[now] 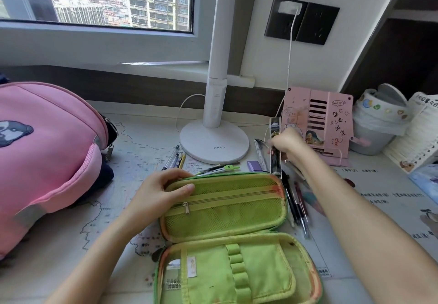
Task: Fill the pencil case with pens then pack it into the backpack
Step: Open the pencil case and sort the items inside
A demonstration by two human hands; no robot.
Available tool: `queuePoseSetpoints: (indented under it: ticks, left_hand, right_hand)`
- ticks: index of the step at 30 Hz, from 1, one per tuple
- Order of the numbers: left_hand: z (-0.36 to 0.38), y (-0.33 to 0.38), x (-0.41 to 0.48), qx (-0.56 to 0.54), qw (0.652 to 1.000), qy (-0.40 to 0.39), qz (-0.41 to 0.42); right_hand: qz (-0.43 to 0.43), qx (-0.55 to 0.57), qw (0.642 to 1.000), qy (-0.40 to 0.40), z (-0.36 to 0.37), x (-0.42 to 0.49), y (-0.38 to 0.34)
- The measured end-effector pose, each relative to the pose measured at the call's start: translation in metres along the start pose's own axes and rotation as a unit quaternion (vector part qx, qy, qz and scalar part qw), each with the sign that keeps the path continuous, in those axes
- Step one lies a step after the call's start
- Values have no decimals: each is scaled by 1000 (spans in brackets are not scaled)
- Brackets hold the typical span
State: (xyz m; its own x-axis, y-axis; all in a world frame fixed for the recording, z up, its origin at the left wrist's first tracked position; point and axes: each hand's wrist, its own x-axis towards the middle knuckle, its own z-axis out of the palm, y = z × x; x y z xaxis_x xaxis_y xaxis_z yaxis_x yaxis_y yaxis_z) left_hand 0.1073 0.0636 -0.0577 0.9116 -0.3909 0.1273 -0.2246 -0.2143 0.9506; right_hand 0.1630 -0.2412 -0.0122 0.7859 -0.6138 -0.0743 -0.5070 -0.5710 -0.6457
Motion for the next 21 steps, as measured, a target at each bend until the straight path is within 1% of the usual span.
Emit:
queuePoseSetpoints:
  ticks: [2,3,4,6,9,13,15,18,21]
  left_hand:
    - [0,-1,0,1,1000,2,-6]
    - [0,-2,0,0,1000,4,-9]
    - [1,-2,0,1,1000,4,-12]
    - [1,-2,1,3,1000,1,-13]
    - [-1,0,1,-5,1000,-10,-19]
    - [-3,0,0,-12,999,-30,-15]
    - [-3,-1,0,-16,999,-28,-21]
    - [-3,-1,2,-7,999,-26,-18]
    - [-3,-2,2,-3,999,-33,-10]
  right_hand:
    - [8,88,996,-28,-7,-1,-2]
    - [15,93,995,-47,-9,-4,-2]
    - [20,69,995,-65,-9,-7,-3]
    - [11,-17,996,-86,-7,-10,-4]
    - [-8,-117,991,-71,4,-11,-9]
    - [-8,-209,976,-54,22,-11,-12]
    - [-5,-224,974,-38,29,-11,-11]
    - [-7,-219,975,-27,35,-10,-10]
    - [-9,-169,985,-21,30,-12,-11]
